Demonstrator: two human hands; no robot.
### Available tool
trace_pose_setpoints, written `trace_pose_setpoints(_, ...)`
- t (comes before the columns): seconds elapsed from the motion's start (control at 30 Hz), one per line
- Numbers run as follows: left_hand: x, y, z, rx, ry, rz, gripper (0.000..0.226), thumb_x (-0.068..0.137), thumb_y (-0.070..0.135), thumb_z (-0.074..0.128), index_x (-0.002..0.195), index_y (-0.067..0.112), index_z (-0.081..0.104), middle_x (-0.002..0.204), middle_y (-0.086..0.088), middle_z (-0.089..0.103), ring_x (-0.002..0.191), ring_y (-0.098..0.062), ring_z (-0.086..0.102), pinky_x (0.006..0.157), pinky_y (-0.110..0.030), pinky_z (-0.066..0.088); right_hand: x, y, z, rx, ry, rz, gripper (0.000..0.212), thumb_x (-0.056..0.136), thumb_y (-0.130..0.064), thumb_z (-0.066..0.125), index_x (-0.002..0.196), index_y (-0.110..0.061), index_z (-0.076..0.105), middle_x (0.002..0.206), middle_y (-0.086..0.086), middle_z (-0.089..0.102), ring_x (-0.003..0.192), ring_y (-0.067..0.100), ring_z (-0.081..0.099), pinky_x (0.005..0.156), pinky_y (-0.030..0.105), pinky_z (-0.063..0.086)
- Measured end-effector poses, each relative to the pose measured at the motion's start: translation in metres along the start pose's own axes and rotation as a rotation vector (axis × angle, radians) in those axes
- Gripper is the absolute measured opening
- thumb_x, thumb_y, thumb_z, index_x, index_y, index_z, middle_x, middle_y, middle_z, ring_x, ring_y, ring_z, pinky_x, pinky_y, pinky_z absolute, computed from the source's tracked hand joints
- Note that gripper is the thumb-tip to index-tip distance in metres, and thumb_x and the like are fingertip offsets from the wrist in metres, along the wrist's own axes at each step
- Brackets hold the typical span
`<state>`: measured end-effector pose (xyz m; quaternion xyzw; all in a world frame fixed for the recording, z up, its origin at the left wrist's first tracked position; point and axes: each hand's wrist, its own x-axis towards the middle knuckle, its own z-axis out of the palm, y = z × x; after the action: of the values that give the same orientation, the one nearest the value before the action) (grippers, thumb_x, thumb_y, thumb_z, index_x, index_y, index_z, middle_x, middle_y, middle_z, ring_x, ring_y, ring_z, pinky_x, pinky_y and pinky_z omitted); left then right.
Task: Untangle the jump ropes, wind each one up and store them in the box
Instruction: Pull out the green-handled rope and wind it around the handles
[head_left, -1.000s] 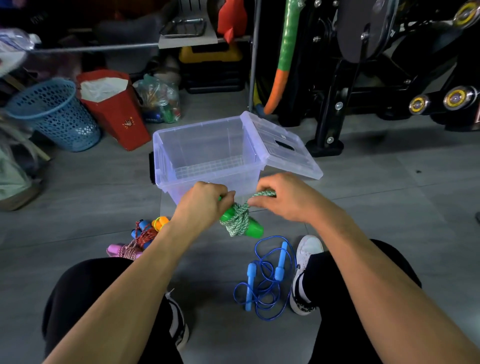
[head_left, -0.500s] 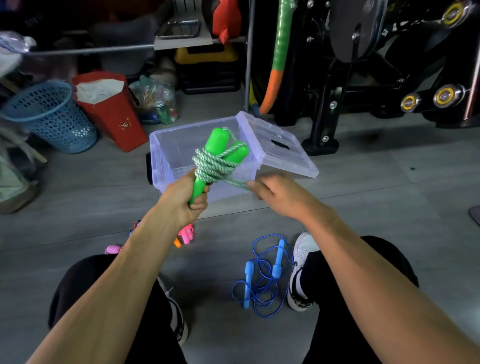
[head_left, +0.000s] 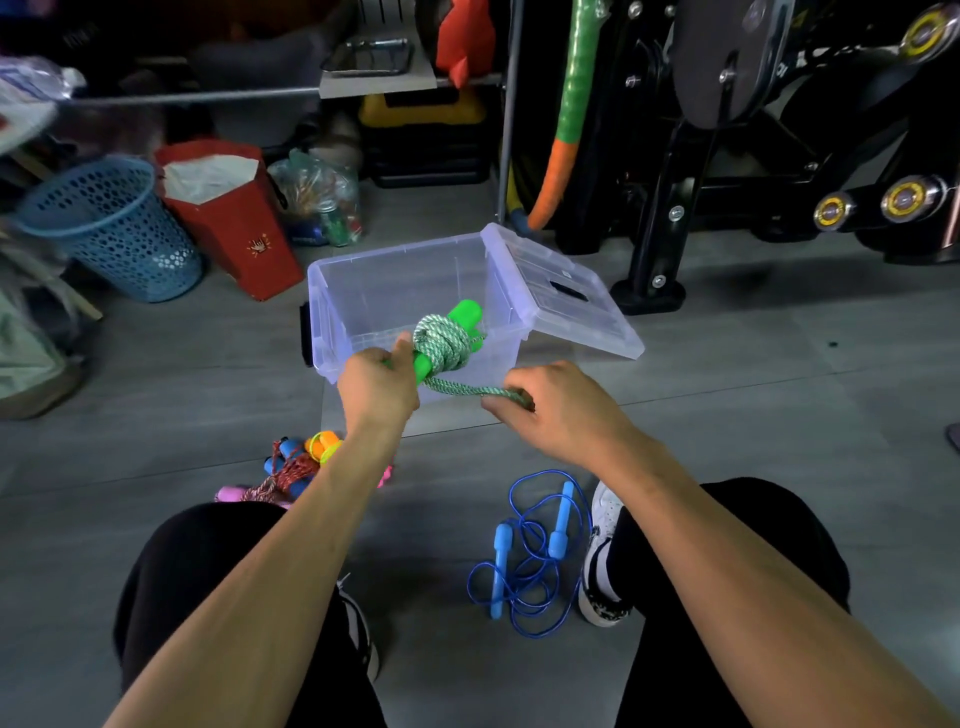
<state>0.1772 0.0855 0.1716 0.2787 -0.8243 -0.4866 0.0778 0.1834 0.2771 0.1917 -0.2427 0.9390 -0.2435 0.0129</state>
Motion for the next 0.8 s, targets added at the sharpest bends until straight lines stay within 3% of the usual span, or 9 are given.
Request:
trace_pose_setpoints(0.1, -0.005, -0.003, 0.006, 0.211, 0.069, 0.305, 0.043, 0.100, 0.033, 0.047, 0.068, 0.004, 0.047, 0.057, -0.008, 0.048, 0.064, -0.037, 0.050, 0.057, -0.035, 0.025, 0.000, -0.004, -0.001, 0.082, 0.130, -0.023, 0.047, 0.090, -0.041, 0.060, 0.058, -0.020, 0.032, 0.049, -0.002, 0.036, 0.055, 0.024, 0.038, 0.052, 0.036, 0.038)
trace_pose_setpoints(0.23, -0.020, -0.001, 0.018, 0.417, 0.083, 0.565, 0.042, 0.099, 0.041, 0.046, 0.086, 0.002, 0.053, 0.088, -0.020, 0.059, 0.072, -0.044, 0.056, 0.056, -0.042, 0.041, 0.005, -0.006, -0.002, 0.290, 0.270, 0.029, 0.038, 0.091, -0.035, 0.061, 0.064, -0.010, 0.048, 0.052, 0.001, 0.042, 0.051, 0.019, 0.040, 0.051, 0.036, 0.039)
trace_pose_setpoints(0.33, -0.026, 0.002, 0.018, 0.407, 0.105, 0.676, 0.043, 0.097, 0.043, 0.045, 0.092, 0.000, 0.054, 0.092, -0.020, 0.058, 0.069, -0.046, 0.057, 0.052, -0.047, 0.046, 0.012, -0.001, -0.006, 0.452, 0.380, 0.156, 0.036, 0.088, -0.027, 0.067, 0.064, -0.005, 0.050, 0.059, -0.003, 0.041, 0.054, 0.012, 0.037, 0.052, 0.022, 0.031)
trace_pose_setpoints(0.47, -0.035, 0.003, 0.015, 0.272, 0.066, 0.727, 0.035, 0.097, 0.036, 0.050, 0.104, 0.001, 0.057, 0.100, -0.017, 0.058, 0.077, -0.044, 0.058, 0.062, -0.050, 0.049, 0.018, 0.001, -0.010, 0.808, 0.418, 0.379, 0.020, 0.085, -0.022, 0.070, 0.074, -0.007, 0.062, 0.059, -0.003, 0.044, 0.051, 0.010, 0.036, 0.050, 0.021, 0.031)
trace_pose_setpoints(0.57, -0.045, 0.002, 0.017, 0.158, 0.035, 0.737, 0.027, 0.095, 0.027, 0.059, 0.105, 0.002, 0.060, 0.097, -0.013, 0.061, 0.084, -0.034, 0.058, 0.071, -0.033, 0.042, 0.019, -0.001, -0.016, 0.985, 0.460, 0.445, 0.021, 0.083, -0.017, 0.070, 0.076, 0.001, 0.062, 0.056, 0.007, 0.054, 0.057, 0.017, 0.048, 0.052, 0.028, 0.038)
trace_pose_setpoints(0.63, -0.048, 0.005, 0.018, 0.084, 0.055, 0.701, 0.022, 0.092, 0.023, 0.064, 0.100, 0.003, 0.061, 0.091, -0.010, 0.064, 0.082, -0.028, 0.058, 0.070, -0.023, 0.036, 0.019, -0.003, -0.017, 1.021, 0.478, 0.449, 0.016, 0.084, -0.015, 0.068, 0.072, -0.005, 0.062, 0.066, 0.018, 0.063, 0.054, 0.015, 0.053, 0.051, 0.028, 0.042)
trace_pose_setpoints(0.7, -0.050, 0.007, 0.019, 0.013, 0.061, 0.641, 0.018, 0.090, 0.023, 0.066, 0.096, 0.006, 0.061, 0.087, -0.005, 0.064, 0.080, -0.026, 0.059, 0.070, -0.025, 0.041, 0.019, -0.006, -0.015, 0.998, 0.500, 0.434, 0.018, 0.086, -0.014, 0.067, 0.072, -0.007, 0.058, 0.074, 0.024, 0.064, 0.051, 0.011, 0.055, 0.051, 0.029, 0.045)
trace_pose_setpoints(0.8, -0.056, 0.007, 0.021, -0.147, 0.012, 0.477, 0.014, 0.088, 0.031, 0.065, 0.093, 0.019, 0.059, 0.085, 0.004, 0.065, 0.079, -0.022, 0.064, 0.069, -0.039, 0.052, 0.019, -0.008, -0.014, 0.996, 0.554, 0.432, 0.020, 0.086, -0.010, 0.068, 0.076, -0.010, 0.051, 0.077, 0.025, 0.066, 0.048, 0.011, 0.055, 0.052, 0.029, 0.050)
